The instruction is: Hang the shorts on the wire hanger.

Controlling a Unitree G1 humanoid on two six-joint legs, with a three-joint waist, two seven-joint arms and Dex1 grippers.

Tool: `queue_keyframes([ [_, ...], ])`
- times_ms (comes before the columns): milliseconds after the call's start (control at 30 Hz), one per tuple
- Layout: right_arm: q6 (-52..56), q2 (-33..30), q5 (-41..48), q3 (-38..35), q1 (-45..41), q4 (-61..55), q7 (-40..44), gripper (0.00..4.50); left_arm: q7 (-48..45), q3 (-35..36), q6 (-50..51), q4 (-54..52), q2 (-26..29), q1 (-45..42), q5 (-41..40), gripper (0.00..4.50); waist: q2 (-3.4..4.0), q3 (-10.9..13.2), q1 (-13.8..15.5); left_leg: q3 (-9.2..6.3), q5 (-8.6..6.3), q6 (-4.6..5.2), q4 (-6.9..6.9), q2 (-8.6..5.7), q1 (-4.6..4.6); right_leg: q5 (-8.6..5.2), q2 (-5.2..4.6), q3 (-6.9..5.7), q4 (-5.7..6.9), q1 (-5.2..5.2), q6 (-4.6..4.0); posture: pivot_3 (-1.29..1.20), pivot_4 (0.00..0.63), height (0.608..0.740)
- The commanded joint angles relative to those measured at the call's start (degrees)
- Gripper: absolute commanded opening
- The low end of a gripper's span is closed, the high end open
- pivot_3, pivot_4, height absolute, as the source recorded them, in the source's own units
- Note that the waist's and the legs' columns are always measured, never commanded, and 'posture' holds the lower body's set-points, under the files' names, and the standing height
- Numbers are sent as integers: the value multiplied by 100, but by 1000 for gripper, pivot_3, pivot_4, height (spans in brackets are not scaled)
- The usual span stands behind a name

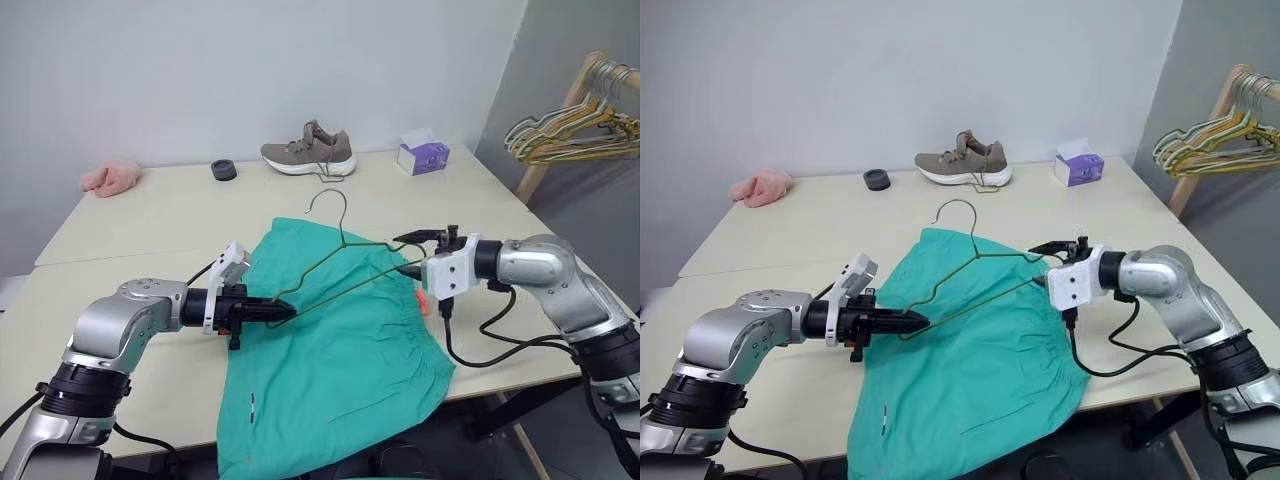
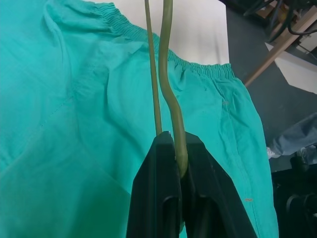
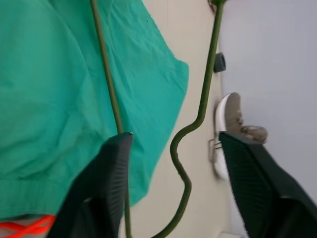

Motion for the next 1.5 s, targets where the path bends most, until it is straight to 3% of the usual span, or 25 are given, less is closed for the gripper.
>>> queue_keyframes([
  [33,1814,-286,979,-518,50,-624,566,4294,-259,-127,-393,-232,241,13,193,0,0,0,7,-1,0,0,0,0,0,0,0,-1,0,0,0,-196,0,740],
  [67,2307,-379,1160,-541,76,-761,711,4466,-331,-160,-461,-293,307,34,219,0,0,0,9,-1,0,0,0,0,0,0,0,-1,0,0,0,-196,0,740],
  [233,3456,-562,1383,-274,125,-1166,1062,4466,-577,-305,-793,-493,545,86,394,0,3,1,9,-4,0,0,-2,1,0,-7,-1,-7,-1,-1,-5,-200,0,740],
  [500,4093,-446,1202,632,-116,-1220,1590,4466,-693,-386,-916,-683,591,31,481,0,5,4,3,-2,0,0,-2,2,0,-16,-1,-6,-1,-3,4,-191,0,740],
  [600,4271,-423,1193,849,-210,-1130,1742,3871,-714,-395,-951,-724,610,50,502,0,6,4,8,-3,0,0,-3,2,-1,-15,-1,-8,-1,-5,2,-185,0,740],
  [967,4385,-496,1071,1052,-174,-1085,2022,29,-746,-346,-1029,-808,605,117,497,0,6,5,14,-5,-1,-1,-3,3,-2,-16,-1,-13,-1,-5,4,-179,0,740],
  [1233,4442,-540,1302,865,-25,-1277,2080,29,-706,-379,-1223,-590,581,232,657,0,6,6,15,-7,-1,-1,-4,2,-2,-22,-2,-14,-2,-5,14,-181,0,740],
  [1333,4558,-613,1419,804,58,-1385,2128,0,-591,-322,-1308,-440,481,202,695,693,5,6,16,-8,-1,-1,-4,3,-2,-22,-2,-15,-2,-5,14,-186,0,740],
  [1500,4797,-762,1672,613,278,-1547,2119,0,-346,-180,-1477,-152,352,134,755,2238,5,6,17,-9,-1,-1,-3,2,-2,-22,-3,-17,-2,-5,14,-195,0,740],
])
